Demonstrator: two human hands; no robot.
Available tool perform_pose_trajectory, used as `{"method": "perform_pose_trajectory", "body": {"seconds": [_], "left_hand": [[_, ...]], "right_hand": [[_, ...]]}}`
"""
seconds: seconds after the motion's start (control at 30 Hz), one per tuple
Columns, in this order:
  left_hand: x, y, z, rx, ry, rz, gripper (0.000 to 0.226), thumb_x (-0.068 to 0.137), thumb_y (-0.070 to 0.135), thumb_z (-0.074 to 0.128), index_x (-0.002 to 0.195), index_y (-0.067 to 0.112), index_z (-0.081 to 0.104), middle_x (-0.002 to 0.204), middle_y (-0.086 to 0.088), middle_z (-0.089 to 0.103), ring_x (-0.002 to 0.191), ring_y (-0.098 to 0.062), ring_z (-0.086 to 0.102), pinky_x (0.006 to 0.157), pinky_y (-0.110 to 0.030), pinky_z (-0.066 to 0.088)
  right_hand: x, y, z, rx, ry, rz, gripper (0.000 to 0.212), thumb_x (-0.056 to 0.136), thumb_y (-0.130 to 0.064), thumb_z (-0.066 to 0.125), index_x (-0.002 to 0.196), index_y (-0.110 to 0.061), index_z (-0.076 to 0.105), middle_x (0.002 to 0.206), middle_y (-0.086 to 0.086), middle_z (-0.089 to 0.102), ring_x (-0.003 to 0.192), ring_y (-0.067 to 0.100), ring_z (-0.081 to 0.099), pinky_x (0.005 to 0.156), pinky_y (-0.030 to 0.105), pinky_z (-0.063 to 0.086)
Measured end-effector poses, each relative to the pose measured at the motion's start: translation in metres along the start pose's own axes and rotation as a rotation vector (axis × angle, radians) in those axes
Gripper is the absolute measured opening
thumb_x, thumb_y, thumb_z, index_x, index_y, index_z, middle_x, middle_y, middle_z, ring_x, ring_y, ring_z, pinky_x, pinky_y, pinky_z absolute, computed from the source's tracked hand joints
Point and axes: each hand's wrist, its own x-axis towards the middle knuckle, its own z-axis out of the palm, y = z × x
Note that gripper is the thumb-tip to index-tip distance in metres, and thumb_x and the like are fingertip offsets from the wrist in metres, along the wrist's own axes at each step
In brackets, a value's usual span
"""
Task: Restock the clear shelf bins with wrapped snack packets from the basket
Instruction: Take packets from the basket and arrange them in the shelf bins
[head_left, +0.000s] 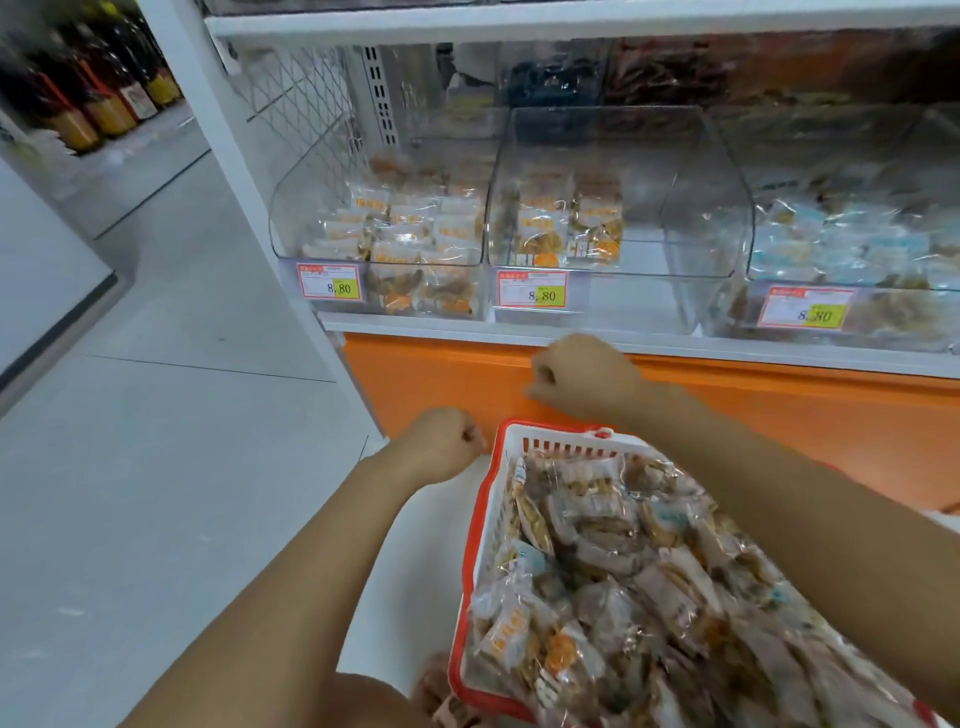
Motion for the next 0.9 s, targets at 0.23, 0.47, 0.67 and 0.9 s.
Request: {"method": "perform_pose_trajectory", "body": {"seconds": [0.23,0.47,0.67,0.9], "left_hand": [[0.002,0.0,0.041,0.205,-0.299,-0.14,0.032,0.097,0.016,0.043,0.069,0.005,0.052,0.069,-0.006,0.045,0.061,-0.015,0.04,0.054,-0.023,0.031],[0.002,0.007,0.053,0.182,-0.383,-0.253,0.025,0.094,0.016,0.043,0.096,-0.003,0.06,0.066,-0.002,0.041,0.057,-0.013,0.038,0.059,-0.026,0.046],[0.009,0.004,0.058,0.24,-0.384,-0.23,0.038,0.097,0.019,0.044,0.06,0.015,0.035,0.062,-0.001,0.034,0.052,-0.012,0.033,0.055,-0.021,0.034],[0.015,0.006,0.057,0.134,-0.275,-0.308,0.033,0.096,0.034,0.052,0.097,0.002,0.059,0.078,-0.012,0.055,0.076,-0.022,0.059,0.063,-0.025,0.046]], "right_hand": [[-0.057,0.065,0.145,0.07,-0.317,0.276,0.062,0.093,-0.026,0.055,0.148,-0.015,0.027,0.147,0.01,0.039,0.132,0.029,0.04,0.108,0.041,0.036],[-0.056,0.075,0.171,-0.01,-0.107,0.35,0.062,0.09,-0.015,0.055,0.144,-0.012,0.025,0.145,0.01,0.033,0.133,0.032,0.029,0.111,0.042,0.028],[-0.048,0.071,0.157,-0.11,-0.123,0.296,0.041,0.082,-0.035,0.071,0.114,-0.017,0.055,0.127,0.006,0.043,0.119,0.026,0.039,0.102,0.04,0.038],[-0.087,0.064,0.148,0.15,-0.082,0.074,0.022,0.084,-0.001,0.055,0.083,-0.018,0.041,0.085,0.0,0.05,0.075,0.019,0.053,0.059,0.03,0.043]]}}
